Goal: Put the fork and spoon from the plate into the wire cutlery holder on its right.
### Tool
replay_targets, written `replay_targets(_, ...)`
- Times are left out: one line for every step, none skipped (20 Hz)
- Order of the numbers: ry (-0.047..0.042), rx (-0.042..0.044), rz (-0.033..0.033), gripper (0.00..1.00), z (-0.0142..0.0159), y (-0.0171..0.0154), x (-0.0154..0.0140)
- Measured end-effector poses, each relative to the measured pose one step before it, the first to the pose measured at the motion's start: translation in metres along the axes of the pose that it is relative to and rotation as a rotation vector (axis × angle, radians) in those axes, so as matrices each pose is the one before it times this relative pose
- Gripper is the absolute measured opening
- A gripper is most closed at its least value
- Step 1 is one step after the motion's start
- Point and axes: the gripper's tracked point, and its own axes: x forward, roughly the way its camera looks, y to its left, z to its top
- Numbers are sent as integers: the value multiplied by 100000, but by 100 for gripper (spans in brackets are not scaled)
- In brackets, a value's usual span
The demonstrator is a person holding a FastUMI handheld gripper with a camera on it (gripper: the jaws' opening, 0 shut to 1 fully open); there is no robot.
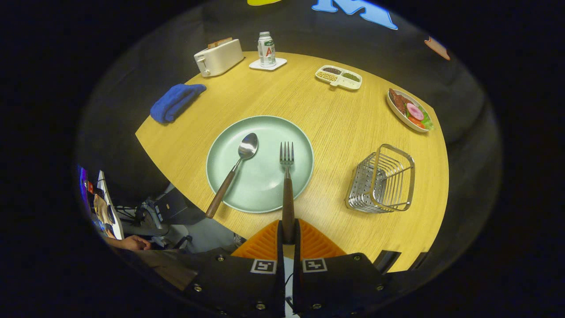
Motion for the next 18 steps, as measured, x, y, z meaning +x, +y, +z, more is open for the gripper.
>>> replay_targets(717,201,100,7,60,-280,-591)
replay_targets(1287,542,731,7,-199,-113,-667)
replay_targets(1203,479,1218,7,-96,-110,-862)
replay_targets(596,509,823,7,-108,-189,-799)
replay_targets(2049,-1060,-67,7,-440,-331,-834)
replay_targets(545,-740,-204,7,-172,-358,-972)
replay_targets(649,-1322,-2,7,-154,-297,-968)
replay_targets(713,-1205,-600,7,-316,-499,-1111)
replay_targets(-350,-318,-433,7,-37,-431,-943)
replay_targets(163,-64,-514,7,-91,-441,-943)
replay_targets(-211,165,-537,7,50,-554,-938)
replay_targets(-850,620,-993,7,66,-788,-876)
replay_targets(-228,1631,-1208,7,78,-844,-767)
replay_targets(-146,1931,-600,7,-29,-704,-679)
replay_targets(-67,2329,-290,7,48,-662,-606)
replay_targets(363,2372,-462,7,-45,-807,-515)
replay_targets(361,1604,-830,7,-1,-781,-304)
replay_targets(339,1286,-1351,7,28,-919,-201)
